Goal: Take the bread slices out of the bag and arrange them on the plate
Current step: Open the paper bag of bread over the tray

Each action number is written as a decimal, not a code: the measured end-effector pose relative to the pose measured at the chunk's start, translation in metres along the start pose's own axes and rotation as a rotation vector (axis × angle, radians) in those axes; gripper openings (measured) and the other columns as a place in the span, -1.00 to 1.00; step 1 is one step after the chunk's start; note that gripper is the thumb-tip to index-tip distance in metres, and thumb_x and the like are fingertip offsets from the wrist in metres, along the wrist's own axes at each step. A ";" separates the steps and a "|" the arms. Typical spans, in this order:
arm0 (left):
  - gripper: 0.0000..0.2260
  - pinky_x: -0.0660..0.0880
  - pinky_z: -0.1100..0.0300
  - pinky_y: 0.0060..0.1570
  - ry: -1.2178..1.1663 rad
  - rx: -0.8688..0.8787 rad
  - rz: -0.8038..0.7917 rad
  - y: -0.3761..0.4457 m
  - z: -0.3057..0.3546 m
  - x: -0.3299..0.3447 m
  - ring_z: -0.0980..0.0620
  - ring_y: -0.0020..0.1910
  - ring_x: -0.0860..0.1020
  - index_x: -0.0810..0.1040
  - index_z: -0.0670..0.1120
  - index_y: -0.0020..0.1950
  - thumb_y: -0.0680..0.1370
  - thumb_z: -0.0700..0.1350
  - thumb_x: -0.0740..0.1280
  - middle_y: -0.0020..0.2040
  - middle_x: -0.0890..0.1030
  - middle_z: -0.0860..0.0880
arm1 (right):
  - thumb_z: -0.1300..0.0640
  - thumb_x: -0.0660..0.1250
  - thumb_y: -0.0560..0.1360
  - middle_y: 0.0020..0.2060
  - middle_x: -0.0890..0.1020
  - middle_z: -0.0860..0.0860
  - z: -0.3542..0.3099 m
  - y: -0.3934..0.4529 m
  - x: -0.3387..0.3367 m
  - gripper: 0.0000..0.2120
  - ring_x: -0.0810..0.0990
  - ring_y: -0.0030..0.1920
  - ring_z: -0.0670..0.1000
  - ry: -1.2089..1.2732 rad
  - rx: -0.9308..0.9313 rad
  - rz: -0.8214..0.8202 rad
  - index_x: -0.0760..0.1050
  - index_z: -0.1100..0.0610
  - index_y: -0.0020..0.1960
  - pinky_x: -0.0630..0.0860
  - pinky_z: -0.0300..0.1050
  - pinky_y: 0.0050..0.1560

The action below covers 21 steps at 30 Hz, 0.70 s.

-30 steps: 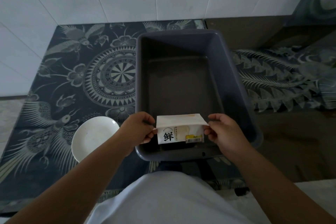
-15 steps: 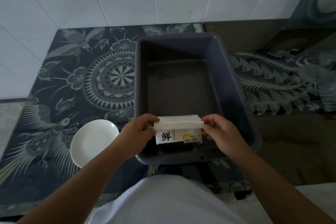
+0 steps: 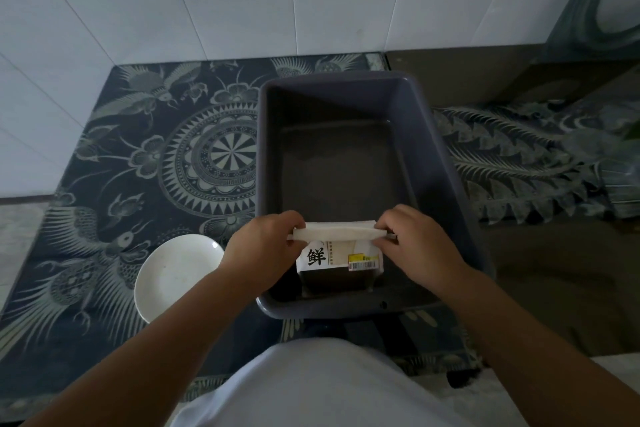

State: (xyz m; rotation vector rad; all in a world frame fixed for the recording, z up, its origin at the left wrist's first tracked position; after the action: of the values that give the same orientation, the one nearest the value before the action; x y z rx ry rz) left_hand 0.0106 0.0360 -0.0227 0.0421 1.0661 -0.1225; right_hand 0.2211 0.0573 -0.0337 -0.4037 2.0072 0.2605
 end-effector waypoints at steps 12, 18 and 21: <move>-0.86 0.55 0.03 -0.24 -0.005 0.100 0.024 0.021 0.013 -0.007 0.04 -0.21 0.53 0.61 -0.03 -0.05 0.58 -0.04 0.28 -0.18 0.57 0.03 | 0.11 0.35 0.53 -0.14 0.47 -0.11 0.004 0.021 -0.019 -0.91 0.50 -0.19 -0.10 -0.011 -0.067 0.064 0.59 0.10 0.00 0.40 -0.25 -0.20; -0.85 0.57 0.01 -0.17 0.046 0.036 -0.084 0.029 0.003 0.011 0.05 -0.18 0.52 0.54 0.01 -0.01 0.61 0.01 0.22 -0.12 0.54 0.03 | 0.07 0.29 0.58 0.00 0.54 0.00 0.005 0.024 -0.005 -0.80 0.54 -0.09 -0.06 -0.034 -0.061 -0.013 0.59 0.12 0.13 0.50 -0.17 -0.09; -0.86 0.56 0.03 -0.18 0.064 0.057 -0.078 0.028 0.003 0.013 0.05 -0.18 0.51 0.52 0.03 0.02 0.61 0.04 0.20 -0.10 0.50 0.04 | 0.08 0.36 0.53 0.00 0.51 -0.03 0.002 0.023 -0.003 -0.81 0.50 -0.09 -0.11 -0.054 -0.105 -0.036 0.61 0.12 0.11 0.48 -0.22 -0.10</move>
State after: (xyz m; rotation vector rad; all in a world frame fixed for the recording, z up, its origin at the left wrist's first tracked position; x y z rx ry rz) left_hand 0.0227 0.0629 -0.0331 0.0557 1.1286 -0.2231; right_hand 0.2146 0.0797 -0.0319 -0.4938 1.9373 0.3520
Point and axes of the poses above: each hand's wrist, its own y-axis towards the middle knuckle, its own x-axis out of the palm, z = x × y, the point moved 9 cm from there along y, towards the middle knuckle
